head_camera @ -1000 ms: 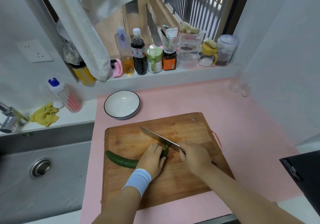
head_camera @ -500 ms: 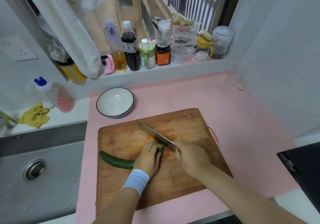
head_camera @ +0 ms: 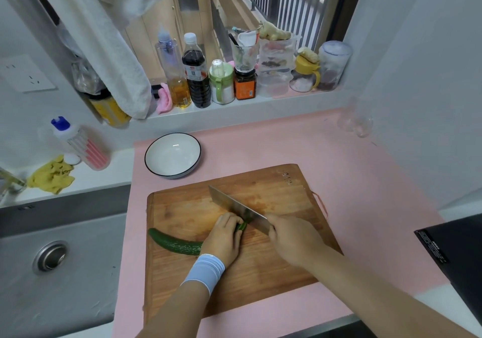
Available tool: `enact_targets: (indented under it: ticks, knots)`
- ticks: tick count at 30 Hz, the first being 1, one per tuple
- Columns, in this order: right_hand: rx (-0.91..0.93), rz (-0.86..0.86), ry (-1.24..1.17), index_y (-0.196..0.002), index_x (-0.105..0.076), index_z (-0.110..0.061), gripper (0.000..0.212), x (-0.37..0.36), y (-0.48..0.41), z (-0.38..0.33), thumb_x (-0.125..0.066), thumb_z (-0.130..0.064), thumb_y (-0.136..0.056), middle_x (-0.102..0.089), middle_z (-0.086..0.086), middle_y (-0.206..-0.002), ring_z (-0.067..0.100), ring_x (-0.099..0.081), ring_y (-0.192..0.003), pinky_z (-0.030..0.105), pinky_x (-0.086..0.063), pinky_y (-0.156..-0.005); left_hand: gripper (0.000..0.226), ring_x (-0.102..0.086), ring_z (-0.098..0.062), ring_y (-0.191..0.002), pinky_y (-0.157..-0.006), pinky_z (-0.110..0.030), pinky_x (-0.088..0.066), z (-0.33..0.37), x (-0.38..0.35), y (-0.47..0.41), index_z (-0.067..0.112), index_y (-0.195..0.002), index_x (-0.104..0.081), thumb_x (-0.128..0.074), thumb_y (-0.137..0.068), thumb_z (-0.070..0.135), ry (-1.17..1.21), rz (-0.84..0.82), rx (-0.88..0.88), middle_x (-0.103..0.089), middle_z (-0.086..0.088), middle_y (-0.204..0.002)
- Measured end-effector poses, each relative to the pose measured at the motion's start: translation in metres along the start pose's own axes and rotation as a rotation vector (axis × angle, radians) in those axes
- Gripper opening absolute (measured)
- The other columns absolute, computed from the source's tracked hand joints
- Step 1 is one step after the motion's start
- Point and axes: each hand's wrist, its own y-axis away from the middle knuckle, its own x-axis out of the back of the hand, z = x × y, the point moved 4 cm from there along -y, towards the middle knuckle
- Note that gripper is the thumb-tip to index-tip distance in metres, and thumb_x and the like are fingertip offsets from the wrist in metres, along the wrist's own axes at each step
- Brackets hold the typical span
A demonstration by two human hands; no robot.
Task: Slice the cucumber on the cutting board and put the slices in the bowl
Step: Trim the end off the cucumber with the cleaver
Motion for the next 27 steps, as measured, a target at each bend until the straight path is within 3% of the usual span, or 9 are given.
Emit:
enact_targets:
  ticks: [8,12,18,22,27]
  knots:
    - [-0.021,-0.061,0.017,-0.087,-0.043,-0.028,0.014,-0.006,-0.013,-0.004,-0.04,-0.022,-0.099,-0.054,-0.007,-0.073,0.018,-0.057,-0.069,0.04,-0.052,-0.065,0.018,-0.045,-0.006,-0.105,-0.079,-0.033,-0.053,0.001,0.001,-0.001,0.02,-0.111,-0.057,-0.053,-0.094,0.018,0.009,0.019,0.01,-0.05,0.01,-0.114]
    - [-0.053,-0.114,-0.057,-0.082,-0.042,-0.027,0.019,-0.017,-0.023,-0.004,-0.04,-0.021,-0.1,-0.055,-0.005,-0.075,0.016,-0.055,-0.068,0.034,-0.043,-0.058,0.017,-0.046,-0.007,-0.105,-0.079,-0.032,-0.053,0.0,0.001,-0.001,0.019,-0.11,-0.057,-0.054,-0.093,0.018,0.012,0.025,0.003,-0.05,0.01,-0.114]
    - [-0.073,-0.119,-0.12,-0.093,-0.049,-0.025,0.016,-0.019,-0.036,0.003,-0.038,-0.022,-0.103,-0.056,-0.007,-0.078,0.013,-0.055,-0.07,0.03,-0.039,-0.06,0.018,-0.045,-0.006,-0.105,-0.078,-0.028,-0.052,0.002,0.001,-0.001,0.02,-0.11,-0.057,-0.055,-0.093,0.018,-0.002,0.027,0.0,-0.05,0.011,-0.114]
    - [-0.104,-0.153,-0.22,-0.097,-0.058,-0.026,0.02,-0.012,-0.037,0.009,-0.039,-0.024,-0.103,-0.062,-0.006,-0.081,0.011,-0.058,-0.069,0.027,-0.04,-0.057,0.017,-0.043,-0.006,-0.104,-0.086,-0.025,-0.047,0.003,0.004,-0.003,0.02,-0.109,-0.056,-0.057,-0.092,0.019,0.028,-0.005,0.025,-0.049,0.01,-0.112]
    - [-0.167,-0.074,-0.353,-0.075,-0.053,-0.03,0.03,0.011,-0.036,0.024,-0.041,-0.026,-0.102,-0.059,-0.006,-0.07,0.011,-0.052,-0.06,0.028,-0.04,-0.056,0.012,-0.046,-0.007,-0.094,-0.08,-0.02,-0.037,0.009,0.015,-0.009,0.024,-0.097,-0.051,-0.059,-0.09,0.019,0.089,0.004,0.123,-0.047,0.011,-0.101]
